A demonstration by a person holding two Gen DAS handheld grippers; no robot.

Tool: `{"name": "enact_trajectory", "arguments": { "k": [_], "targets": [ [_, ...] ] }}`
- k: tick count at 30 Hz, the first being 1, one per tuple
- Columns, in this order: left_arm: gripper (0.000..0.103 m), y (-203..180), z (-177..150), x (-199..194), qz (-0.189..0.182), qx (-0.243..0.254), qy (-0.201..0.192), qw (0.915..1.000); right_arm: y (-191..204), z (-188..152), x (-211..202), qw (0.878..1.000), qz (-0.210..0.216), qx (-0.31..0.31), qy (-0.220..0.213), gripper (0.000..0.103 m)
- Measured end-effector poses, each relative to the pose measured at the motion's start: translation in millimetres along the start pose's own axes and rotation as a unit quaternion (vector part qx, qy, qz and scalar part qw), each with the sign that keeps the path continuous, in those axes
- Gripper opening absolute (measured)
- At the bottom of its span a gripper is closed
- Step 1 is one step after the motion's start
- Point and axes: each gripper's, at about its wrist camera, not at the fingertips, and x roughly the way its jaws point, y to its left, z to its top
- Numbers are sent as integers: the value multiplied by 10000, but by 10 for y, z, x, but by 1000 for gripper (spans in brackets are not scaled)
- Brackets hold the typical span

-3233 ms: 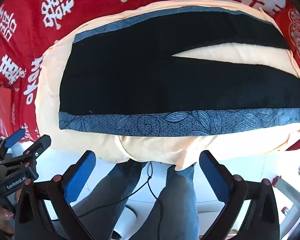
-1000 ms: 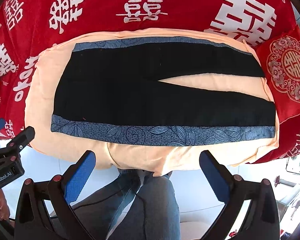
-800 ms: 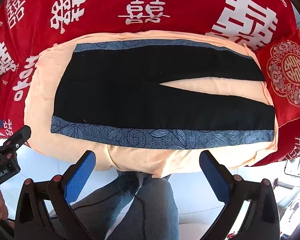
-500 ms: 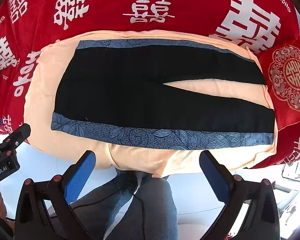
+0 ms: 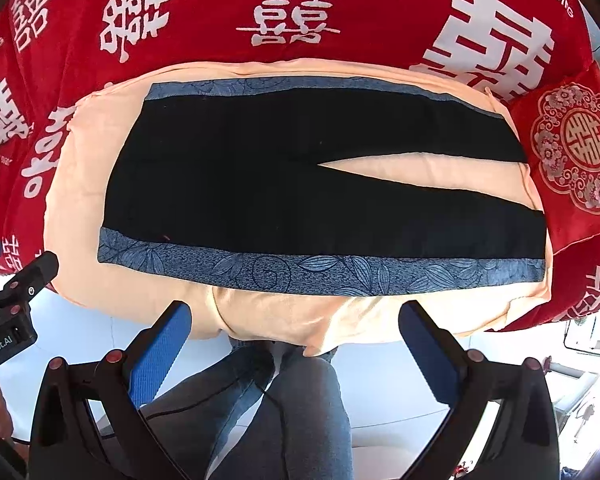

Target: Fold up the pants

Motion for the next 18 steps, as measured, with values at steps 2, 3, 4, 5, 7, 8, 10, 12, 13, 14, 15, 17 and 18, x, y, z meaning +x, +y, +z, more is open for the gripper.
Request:
{"name": "enact_trajectory", "arguments": {
  "k": [2, 3, 4, 5, 7, 8, 10, 12, 13, 14, 15, 17, 18],
  "targets": [
    [103, -2, 0, 10, -11, 2, -4, 10000, -10, 2, 6, 10000, -22, -3, 9, 103],
    [103, -11, -2, 14, -23, 9, -13, 10000, -11, 5, 12, 10000, -42, -5, 21, 103],
    [103, -18, -10, 22, -41, 25, -20, 10000, -15, 10, 23, 10000, -79, -15, 36, 103],
    [103, -36, -21, 36, -51, 52, -17, 10000, -22, 16, 35, 9999, -119, -28, 52, 103],
    [103, -61, -43, 68, -63, 87, 17, 9999, -36, 18, 62, 9998, -161, -45, 81, 103],
    [103, -71, -57, 91, -92, 81, 31, 9999, -47, 19, 79, 9998, -173, -46, 103, 103],
    [103, -72, -81, 133, -180, 53, 28, 9998, -79, 12, 135, 9997, -167, -33, 156, 103],
    [103, -62, -103, 229, -309, 10, 59, 9995, -129, -5, 202, 9997, -132, 42, 202, 103],
    [103, -48, -114, 309, -373, -18, 102, 9993, -174, -18, 256, 9996, -32, 124, 244, 103],
    [103, -24, -126, 404, -400, -58, 168, 9990, -210, -37, 297, 9994, 78, 196, 274, 103],
    [103, -6, -140, 477, -411, -92, 234, 9988, -259, -56, 357, 9988, 233, 300, 323, 103],
    [103, 53, -173, 646, -480, -209, 376, 9979, -345, -102, 508, 9966, 482, 482, 464, 103],
    [103, 86, -195, 742, -490, -288, 467, 9973, -373, -124, 590, 9954, 589, 528, 542, 102]
  ]
}}
